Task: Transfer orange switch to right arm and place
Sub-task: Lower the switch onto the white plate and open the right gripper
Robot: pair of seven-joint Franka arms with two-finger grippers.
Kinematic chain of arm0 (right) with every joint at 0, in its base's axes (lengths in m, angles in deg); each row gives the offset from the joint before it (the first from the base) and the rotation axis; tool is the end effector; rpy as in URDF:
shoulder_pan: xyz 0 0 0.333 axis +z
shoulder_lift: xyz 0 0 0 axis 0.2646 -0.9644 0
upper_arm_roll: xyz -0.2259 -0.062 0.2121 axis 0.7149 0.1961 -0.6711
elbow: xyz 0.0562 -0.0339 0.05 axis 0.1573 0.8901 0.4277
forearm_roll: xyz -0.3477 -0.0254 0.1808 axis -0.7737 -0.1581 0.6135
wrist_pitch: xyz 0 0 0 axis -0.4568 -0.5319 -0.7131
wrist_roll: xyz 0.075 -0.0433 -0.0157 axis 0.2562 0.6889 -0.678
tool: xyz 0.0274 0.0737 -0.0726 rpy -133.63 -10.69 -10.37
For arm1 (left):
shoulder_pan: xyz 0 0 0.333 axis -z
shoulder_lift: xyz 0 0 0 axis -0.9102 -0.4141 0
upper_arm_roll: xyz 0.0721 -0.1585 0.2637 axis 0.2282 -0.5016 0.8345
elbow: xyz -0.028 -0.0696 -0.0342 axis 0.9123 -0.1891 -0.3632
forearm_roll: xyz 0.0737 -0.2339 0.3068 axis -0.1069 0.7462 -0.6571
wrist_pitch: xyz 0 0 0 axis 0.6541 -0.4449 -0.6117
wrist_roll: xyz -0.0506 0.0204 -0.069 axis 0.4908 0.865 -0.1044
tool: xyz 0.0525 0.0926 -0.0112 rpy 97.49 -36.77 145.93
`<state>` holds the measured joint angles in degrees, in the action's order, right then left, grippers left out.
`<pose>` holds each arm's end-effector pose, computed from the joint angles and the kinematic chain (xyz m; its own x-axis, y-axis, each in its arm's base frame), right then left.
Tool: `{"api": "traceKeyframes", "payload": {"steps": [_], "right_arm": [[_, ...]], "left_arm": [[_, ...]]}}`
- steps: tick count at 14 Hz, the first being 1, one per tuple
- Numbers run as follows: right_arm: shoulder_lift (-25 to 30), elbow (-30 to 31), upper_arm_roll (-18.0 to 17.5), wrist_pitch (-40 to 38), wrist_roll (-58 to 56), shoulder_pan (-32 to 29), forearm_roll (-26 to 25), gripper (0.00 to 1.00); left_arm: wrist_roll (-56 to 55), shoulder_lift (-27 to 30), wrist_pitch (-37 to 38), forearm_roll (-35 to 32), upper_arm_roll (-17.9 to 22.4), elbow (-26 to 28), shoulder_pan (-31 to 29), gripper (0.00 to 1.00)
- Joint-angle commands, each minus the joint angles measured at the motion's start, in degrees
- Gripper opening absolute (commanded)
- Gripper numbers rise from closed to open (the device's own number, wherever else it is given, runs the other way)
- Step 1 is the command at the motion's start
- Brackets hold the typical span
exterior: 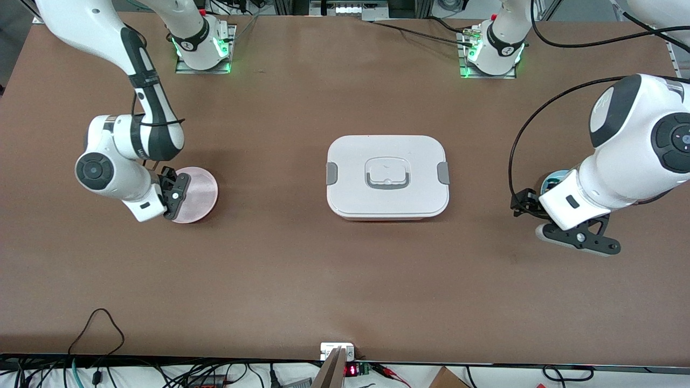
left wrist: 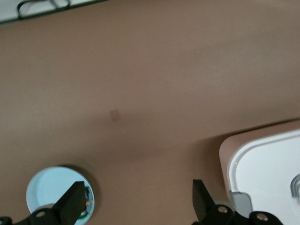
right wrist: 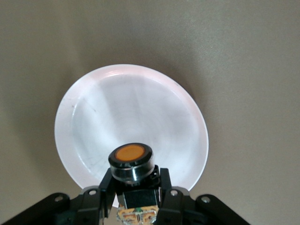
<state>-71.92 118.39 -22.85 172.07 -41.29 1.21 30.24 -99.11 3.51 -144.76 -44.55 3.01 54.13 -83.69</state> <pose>0.5949 0.0461 0.2481 0.2345 0.9605 -0.1496 0.9626 -0.2509 -0.1018 0.6807 -0.1064 0.4985 0.9891 -0.1467 -0.0085 -0.1469 -0.9890 -0.0192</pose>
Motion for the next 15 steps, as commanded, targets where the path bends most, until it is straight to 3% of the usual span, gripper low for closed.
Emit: {"api": "traceKeyframes", "payload": {"steps": [1, 5, 8, 12, 13, 14, 15], "right_arm": [[2.3, 6.2, -0.1, 6.8, -0.5, 1.6, -3.7, 0.0], [2.3, 12.0, -0.2, 15.2, -0.4, 1.5, -3.7, 0.0], [2.1, 13.4, -0.2, 16.9, -0.4, 1.6, -3.7, 0.0], [2.0, 15.4, -0.2, 19.3, -0.3, 1.6, -3.8, 0.02], [2.0, 15.3, -0.2, 19.1, 1.2, 1.6, -3.7, 0.61], [2.4, 15.2, -0.2, 18.8, 1.1, 1.6, -3.7, 1.0], [3.7, 15.2, -0.2, 18.2, 1.1, 1.6, -3.7, 1.0]], "left_arm": [[-10.7, -0.9, 2.7, -0.2, 0.3, -3.0, 0.1, 1.0], [-15.5, -0.2, 5.8, 3.2, 0.2, -4.7, -0.5, 1.0], [-28.7, -0.1, 10.8, 4.9, 0.0, -6.6, -1.4, 1.0], [-30.5, 2.6, 14.8, 8.0, 0.4, -6.9, -2.1, 1.0], [-30.4, 2.2, 14.6, 8.3, 0.8, -7.0, -2.9, 1.0], [-30.0, 2.2, 14.4, 8.4, 0.9, -6.7, -3.6, 1.0], [-30.0, 2.2, 14.4, 9.8, 0.9, -6.2, -3.9, 1.0]]}}
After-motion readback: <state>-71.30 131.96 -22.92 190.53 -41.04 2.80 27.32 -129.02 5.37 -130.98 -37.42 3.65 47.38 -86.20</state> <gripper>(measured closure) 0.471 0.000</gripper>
